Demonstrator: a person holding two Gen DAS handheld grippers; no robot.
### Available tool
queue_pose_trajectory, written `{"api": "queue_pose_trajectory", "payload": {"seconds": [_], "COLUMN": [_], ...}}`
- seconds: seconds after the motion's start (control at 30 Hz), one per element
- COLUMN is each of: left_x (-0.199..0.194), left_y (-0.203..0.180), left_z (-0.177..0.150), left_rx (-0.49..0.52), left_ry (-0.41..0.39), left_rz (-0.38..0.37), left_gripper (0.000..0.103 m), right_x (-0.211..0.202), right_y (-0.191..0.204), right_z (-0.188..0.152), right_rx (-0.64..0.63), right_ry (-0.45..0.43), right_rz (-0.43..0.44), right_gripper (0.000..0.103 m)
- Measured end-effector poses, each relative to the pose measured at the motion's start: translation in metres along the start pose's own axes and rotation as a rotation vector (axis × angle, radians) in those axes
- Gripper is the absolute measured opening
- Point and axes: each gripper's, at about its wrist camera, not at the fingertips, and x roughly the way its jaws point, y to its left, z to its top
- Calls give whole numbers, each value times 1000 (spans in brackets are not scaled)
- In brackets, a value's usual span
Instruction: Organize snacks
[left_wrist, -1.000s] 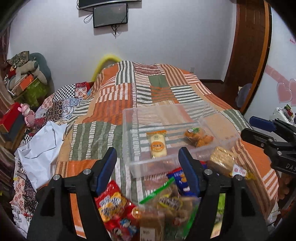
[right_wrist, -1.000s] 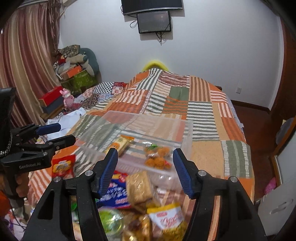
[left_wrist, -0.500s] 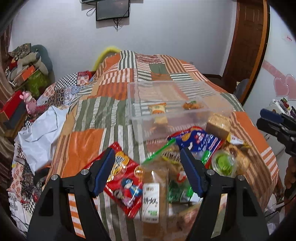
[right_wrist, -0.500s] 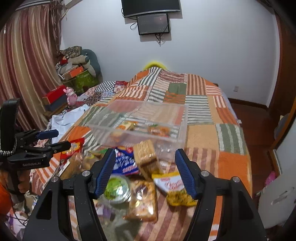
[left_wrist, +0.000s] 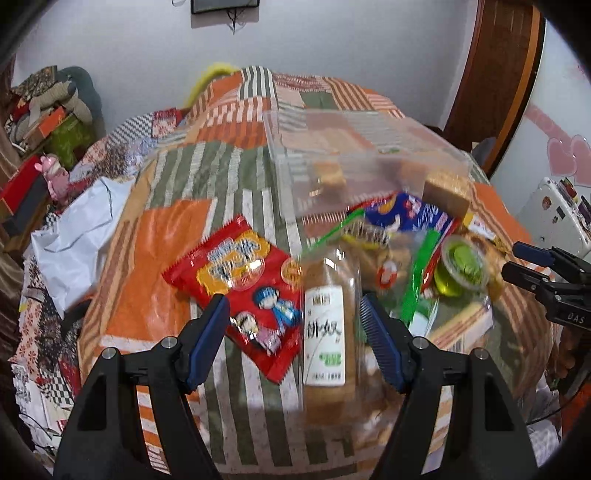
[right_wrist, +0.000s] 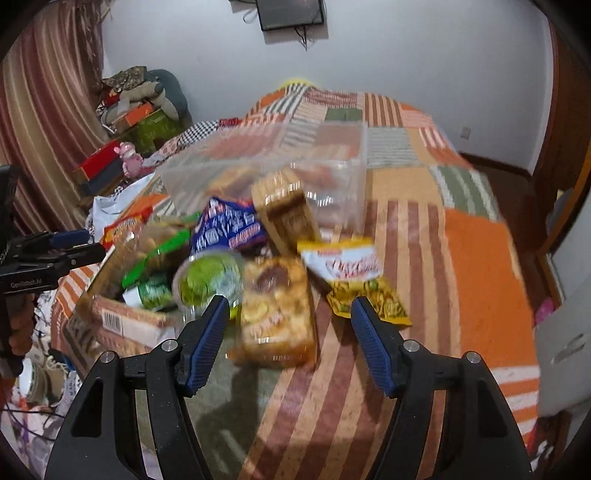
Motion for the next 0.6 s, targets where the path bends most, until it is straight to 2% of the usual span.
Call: {"api": "queue_pose_trajectory", "payload": {"seconds": [0.2, 0.27, 0.4, 0.53, 0.6], "left_x": [7, 10, 20, 25, 24], "left_y": [-2, -6, -10, -16, -18], "left_z": [-10, -12, -17, -20, -22], "left_rx": [-7, -1, 17, 51, 62], "left_ry": [13, 24, 45, 26, 15], "left_rz": [-19, -33, -24, 14, 20], "left_gripper": [71, 66, 64, 63, 63], "right_x": [3, 4, 9, 15, 16], "right_y": [7, 9, 13, 13, 12], "right_z": [-2, -2, -3, -1, 1], "right_rx": [-27, -36, -46, -51, -45], "right_ry": [10, 16, 20, 36, 37], "right_rz": [-9, -9, -1, 17, 26], "right_gripper": [65, 65, 65, 49, 49]}}
